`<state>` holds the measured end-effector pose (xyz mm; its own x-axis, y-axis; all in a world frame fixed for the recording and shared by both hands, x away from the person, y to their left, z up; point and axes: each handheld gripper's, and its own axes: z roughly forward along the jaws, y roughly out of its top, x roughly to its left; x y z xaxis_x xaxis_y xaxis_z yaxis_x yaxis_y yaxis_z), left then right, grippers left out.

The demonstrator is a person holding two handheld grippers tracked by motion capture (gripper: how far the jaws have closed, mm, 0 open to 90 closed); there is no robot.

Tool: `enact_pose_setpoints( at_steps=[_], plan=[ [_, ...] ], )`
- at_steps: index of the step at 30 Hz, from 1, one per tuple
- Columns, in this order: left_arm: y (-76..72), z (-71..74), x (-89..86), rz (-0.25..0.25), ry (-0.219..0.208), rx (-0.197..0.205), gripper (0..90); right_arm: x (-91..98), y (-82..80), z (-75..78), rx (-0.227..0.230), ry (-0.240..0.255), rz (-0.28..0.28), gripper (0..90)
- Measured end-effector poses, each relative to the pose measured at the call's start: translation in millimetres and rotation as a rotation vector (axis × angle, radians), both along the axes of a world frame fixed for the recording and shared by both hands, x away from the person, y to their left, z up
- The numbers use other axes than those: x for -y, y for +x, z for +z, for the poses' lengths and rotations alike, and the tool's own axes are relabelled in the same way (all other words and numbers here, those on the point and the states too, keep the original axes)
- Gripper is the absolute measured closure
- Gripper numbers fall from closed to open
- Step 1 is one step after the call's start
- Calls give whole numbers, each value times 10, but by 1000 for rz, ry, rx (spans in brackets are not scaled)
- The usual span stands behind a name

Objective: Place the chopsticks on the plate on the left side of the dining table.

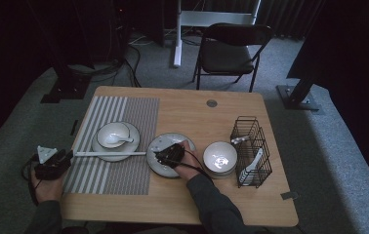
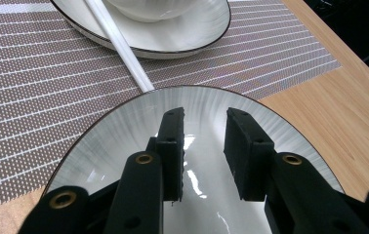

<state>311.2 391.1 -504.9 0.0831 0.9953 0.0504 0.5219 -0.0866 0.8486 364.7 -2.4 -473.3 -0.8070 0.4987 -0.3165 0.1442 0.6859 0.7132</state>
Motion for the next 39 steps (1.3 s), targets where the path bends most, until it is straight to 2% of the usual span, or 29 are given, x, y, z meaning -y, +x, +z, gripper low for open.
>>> enact_pose_setpoints(
  at_steps=[14, 39],
  plan=[
    [22, -45, 22, -13, -1, -15, 683, -8, -3, -6, -1, 0, 1, 686],
    [6, -37, 1, -2, -6, -9, 681, -14, -11, -16, -2, -4, 4, 686]
  ],
)
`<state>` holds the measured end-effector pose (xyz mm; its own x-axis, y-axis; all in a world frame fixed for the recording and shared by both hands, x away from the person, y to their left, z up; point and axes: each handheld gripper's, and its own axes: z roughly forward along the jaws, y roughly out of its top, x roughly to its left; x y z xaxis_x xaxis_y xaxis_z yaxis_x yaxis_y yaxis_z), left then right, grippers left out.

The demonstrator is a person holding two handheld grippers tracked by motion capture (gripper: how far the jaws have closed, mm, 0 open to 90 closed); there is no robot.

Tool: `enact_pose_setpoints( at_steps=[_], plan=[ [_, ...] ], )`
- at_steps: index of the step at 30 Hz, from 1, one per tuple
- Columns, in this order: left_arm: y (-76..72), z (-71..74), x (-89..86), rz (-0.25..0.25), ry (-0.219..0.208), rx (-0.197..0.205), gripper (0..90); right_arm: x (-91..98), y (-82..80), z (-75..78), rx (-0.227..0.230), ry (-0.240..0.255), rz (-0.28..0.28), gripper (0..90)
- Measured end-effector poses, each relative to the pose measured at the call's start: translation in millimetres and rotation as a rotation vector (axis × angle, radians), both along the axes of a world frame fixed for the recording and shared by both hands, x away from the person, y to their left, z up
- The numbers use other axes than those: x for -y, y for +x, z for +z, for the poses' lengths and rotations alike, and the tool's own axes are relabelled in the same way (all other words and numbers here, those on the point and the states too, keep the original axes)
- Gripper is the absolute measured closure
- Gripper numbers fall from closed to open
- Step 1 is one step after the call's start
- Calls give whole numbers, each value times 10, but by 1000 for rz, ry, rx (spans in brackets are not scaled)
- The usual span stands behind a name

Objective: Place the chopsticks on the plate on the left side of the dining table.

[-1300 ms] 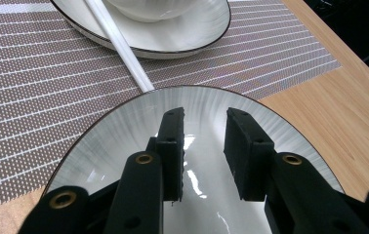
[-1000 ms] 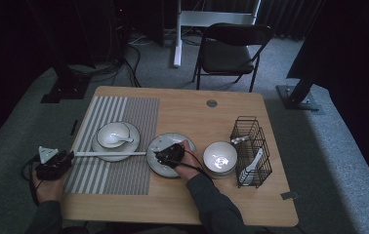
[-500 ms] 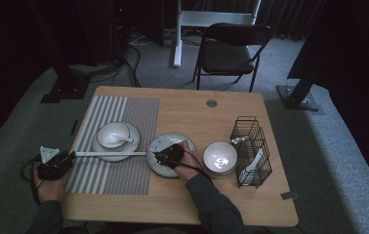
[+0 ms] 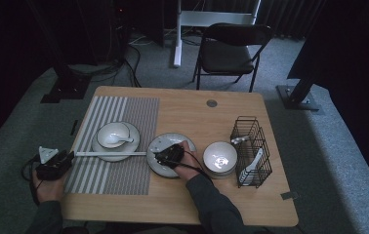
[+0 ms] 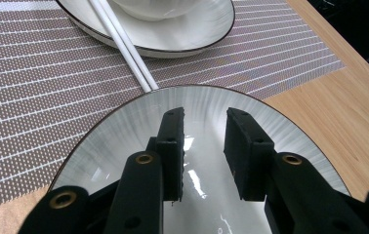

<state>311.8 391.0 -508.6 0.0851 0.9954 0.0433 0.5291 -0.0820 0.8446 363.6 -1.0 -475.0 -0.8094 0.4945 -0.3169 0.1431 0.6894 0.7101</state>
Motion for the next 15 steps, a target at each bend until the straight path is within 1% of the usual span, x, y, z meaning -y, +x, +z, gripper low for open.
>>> enact_pose_setpoints(
  at_steps=[8, 15],
  plan=[
    [-11, 22, -22, 13, -4, 11, 681, 17, -16, -3, 0, 3, -1, 686],
    [-18, 37, -47, 17, -1, 12, 679, 57, -36, -6, 3, 8, -5, 686]
  ],
)
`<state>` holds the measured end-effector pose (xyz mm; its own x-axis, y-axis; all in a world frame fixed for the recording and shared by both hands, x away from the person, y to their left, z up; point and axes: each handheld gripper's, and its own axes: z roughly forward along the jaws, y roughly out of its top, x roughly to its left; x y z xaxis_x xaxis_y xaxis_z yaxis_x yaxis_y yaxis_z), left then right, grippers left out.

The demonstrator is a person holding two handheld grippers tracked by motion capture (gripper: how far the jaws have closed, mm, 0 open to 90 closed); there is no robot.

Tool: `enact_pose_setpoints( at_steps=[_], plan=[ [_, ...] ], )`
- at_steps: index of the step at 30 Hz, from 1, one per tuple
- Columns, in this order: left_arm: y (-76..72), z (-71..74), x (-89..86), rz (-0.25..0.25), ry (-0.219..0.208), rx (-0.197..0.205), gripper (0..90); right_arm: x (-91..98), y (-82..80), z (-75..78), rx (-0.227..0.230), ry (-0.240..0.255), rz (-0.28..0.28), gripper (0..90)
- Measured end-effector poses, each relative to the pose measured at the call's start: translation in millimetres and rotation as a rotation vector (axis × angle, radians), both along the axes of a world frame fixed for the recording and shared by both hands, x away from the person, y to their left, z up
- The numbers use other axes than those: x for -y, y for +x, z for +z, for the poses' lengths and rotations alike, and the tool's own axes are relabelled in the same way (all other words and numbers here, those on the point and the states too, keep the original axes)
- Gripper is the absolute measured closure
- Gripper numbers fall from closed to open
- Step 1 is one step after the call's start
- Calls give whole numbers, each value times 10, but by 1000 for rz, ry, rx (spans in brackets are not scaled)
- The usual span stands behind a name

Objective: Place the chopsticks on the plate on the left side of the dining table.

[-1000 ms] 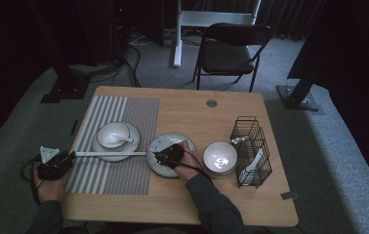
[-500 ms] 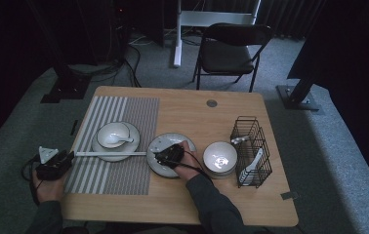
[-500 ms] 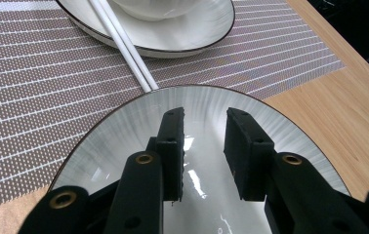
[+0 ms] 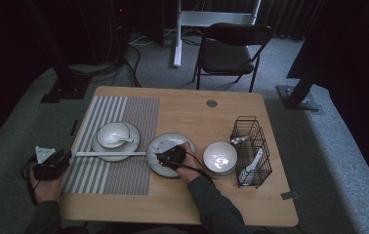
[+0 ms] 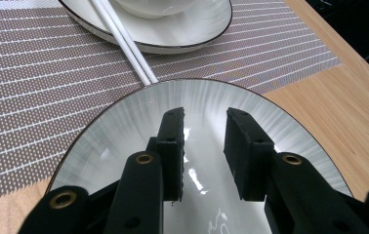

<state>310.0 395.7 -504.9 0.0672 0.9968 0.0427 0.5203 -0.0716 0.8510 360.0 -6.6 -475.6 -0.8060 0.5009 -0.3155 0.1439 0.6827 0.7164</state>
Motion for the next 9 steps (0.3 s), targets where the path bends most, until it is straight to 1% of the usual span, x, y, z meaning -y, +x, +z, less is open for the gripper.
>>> enact_pose_setpoints(
  at_steps=[9],
  plan=[
    [-2, 2, -18, 8, -4, 0, 679, 71, -22, 4, 1, 8, -13, 686]
  ],
)
